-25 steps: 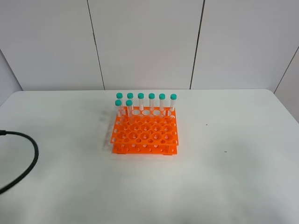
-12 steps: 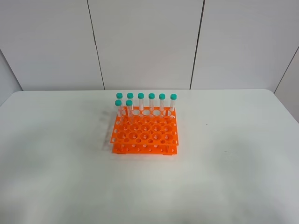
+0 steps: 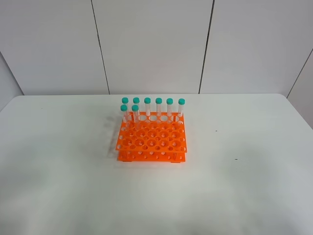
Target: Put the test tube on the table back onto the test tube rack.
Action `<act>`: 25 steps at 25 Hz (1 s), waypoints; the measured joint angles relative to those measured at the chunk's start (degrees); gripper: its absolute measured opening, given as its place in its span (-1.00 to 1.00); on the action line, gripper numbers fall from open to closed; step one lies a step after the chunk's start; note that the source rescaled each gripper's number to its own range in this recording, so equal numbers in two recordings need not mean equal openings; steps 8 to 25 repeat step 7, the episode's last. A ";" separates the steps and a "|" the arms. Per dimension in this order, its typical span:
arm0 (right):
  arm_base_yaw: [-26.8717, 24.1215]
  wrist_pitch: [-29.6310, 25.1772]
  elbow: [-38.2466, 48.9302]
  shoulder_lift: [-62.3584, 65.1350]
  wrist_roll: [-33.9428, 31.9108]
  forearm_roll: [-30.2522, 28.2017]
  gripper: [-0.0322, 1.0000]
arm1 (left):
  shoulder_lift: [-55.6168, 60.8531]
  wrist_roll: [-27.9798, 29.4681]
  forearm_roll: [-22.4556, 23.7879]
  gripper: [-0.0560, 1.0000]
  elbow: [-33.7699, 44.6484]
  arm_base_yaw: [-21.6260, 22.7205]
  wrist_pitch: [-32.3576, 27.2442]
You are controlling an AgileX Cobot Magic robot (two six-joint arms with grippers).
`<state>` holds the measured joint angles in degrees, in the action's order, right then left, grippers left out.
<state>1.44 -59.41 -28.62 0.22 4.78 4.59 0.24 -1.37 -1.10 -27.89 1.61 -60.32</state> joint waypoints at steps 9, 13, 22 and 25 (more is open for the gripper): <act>0.00 0.00 0.00 0.00 0.00 0.04 1.00 | 0.00 0.00 0.00 0.90 0.00 0.00 0.06; 0.00 0.00 0.00 0.00 0.00 0.04 1.00 | 0.00 0.00 0.00 0.90 0.00 0.00 0.06; 0.00 0.00 0.00 0.00 0.00 0.04 1.00 | 0.00 0.00 0.00 0.90 0.00 0.00 0.06; 0.00 0.00 0.00 0.00 0.00 0.04 1.00 | 0.00 0.00 0.00 0.90 0.00 0.00 0.06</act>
